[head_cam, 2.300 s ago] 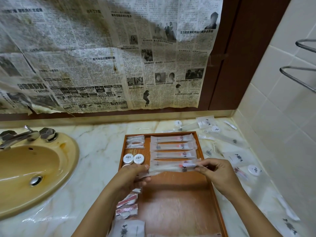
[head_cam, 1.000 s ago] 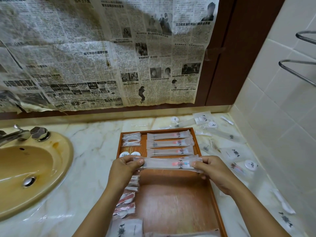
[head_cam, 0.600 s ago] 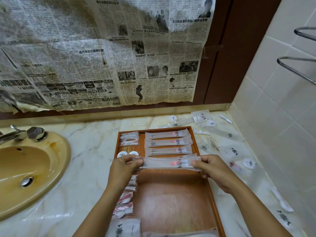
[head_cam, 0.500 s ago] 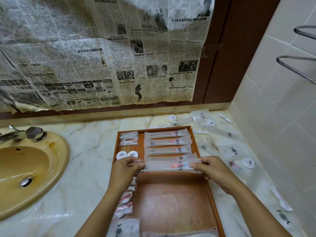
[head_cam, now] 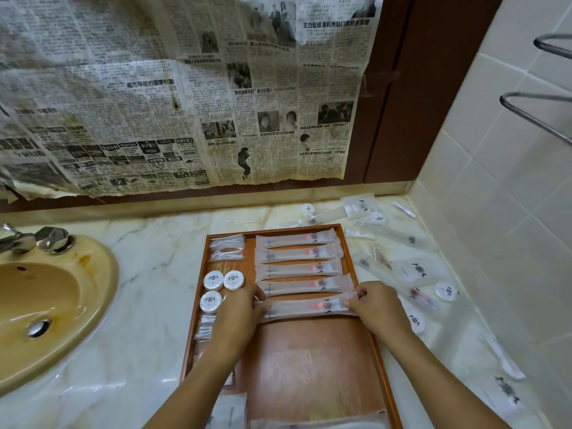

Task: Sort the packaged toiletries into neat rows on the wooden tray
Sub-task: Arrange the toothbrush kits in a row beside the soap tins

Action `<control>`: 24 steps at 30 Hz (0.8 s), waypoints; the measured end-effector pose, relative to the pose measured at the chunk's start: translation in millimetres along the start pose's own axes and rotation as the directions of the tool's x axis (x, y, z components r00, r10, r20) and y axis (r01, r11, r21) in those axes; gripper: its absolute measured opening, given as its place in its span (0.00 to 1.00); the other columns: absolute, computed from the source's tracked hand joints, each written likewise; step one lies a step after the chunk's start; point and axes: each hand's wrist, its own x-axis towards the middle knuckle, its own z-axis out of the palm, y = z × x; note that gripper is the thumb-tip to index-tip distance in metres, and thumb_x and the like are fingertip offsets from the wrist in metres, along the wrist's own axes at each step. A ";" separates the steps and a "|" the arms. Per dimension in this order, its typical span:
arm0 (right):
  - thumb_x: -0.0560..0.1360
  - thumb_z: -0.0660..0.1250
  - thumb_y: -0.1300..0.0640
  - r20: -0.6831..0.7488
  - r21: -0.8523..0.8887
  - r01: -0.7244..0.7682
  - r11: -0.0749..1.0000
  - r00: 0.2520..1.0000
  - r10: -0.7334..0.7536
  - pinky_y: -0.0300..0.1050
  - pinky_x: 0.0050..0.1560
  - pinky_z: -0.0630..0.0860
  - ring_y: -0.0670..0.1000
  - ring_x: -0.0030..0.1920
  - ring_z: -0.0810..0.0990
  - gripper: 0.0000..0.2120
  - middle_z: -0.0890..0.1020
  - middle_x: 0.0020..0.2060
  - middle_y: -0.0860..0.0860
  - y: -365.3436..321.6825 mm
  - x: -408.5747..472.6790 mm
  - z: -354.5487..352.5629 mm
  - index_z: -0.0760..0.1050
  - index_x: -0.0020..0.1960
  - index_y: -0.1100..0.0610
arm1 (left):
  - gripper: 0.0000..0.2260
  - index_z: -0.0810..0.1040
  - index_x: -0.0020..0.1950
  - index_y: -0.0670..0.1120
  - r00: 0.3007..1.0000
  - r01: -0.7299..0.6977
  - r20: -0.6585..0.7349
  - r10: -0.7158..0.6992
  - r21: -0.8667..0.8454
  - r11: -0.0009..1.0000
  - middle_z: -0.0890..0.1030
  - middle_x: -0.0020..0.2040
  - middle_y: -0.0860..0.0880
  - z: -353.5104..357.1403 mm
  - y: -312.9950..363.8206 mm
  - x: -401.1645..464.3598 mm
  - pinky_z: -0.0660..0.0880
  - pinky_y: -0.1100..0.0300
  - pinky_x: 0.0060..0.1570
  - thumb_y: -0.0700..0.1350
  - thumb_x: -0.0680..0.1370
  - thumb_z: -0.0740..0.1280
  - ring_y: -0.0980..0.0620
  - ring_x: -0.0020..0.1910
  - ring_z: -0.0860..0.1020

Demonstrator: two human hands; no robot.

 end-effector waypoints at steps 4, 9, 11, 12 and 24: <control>0.71 0.73 0.52 -0.055 -0.078 0.045 0.996 0.997 -0.049 0.42 0.33 0.74 0.46 0.34 0.78 0.05 0.79 0.33 0.45 -0.4 1.7 6.6 0.77 0.42 0.50 | 0.04 0.77 0.47 0.52 0.998 -0.037 -0.038 0.040 0.078 0.996 0.81 0.40 0.51 5.9 0.9 2.7 0.80 0.53 0.41 0.47 0.76 0.71 0.53 0.39 0.79; 0.73 0.72 0.52 -0.138 -0.047 0.090 0.995 0.986 -0.095 0.40 0.36 0.72 0.48 0.40 0.79 0.13 0.80 0.39 0.46 4.2 -5.5 12.1 0.76 0.56 0.50 | 0.08 0.78 0.56 0.48 0.987 -0.081 -0.122 0.103 0.174 0.981 0.79 0.53 0.47 9.6 -4.9 1.1 0.75 0.61 0.40 0.41 0.77 0.68 0.48 0.46 0.79; 0.74 0.71 0.53 -0.182 -0.044 0.151 0.987 0.971 -0.157 0.41 0.39 0.73 0.47 0.44 0.77 0.15 0.77 0.41 0.44 7.1 -13.5 12.9 0.76 0.59 0.49 | 0.09 0.79 0.56 0.46 0.975 -0.123 -0.154 0.158 0.216 0.968 0.79 0.55 0.46 7.1 -7.4 -4.3 0.75 0.59 0.40 0.38 0.77 0.68 0.47 0.46 0.79; 0.74 0.71 0.53 -0.199 -0.089 0.196 0.977 0.957 -0.210 0.42 0.43 0.74 0.47 0.48 0.75 0.15 0.77 0.43 0.44 9.0 -18.4 14.5 0.76 0.60 0.49 | 0.08 0.80 0.55 0.46 0.970 -0.137 -0.166 0.179 0.237 0.962 0.80 0.54 0.46 5.7 -8.9 -8.4 0.76 0.58 0.39 0.38 0.76 0.69 0.47 0.45 0.79; 0.70 0.76 0.55 -0.189 -0.355 0.291 0.888 0.908 -0.373 0.50 0.61 0.60 0.51 0.66 0.70 0.16 0.81 0.58 0.43 37.9 -39.8 44.3 0.82 0.56 0.44 | 0.12 0.84 0.47 0.50 0.952 -0.209 -0.117 0.284 0.432 0.877 0.82 0.42 0.52 20.8 -34.4 -21.5 0.76 0.53 0.37 0.45 0.65 0.80 0.47 0.41 0.79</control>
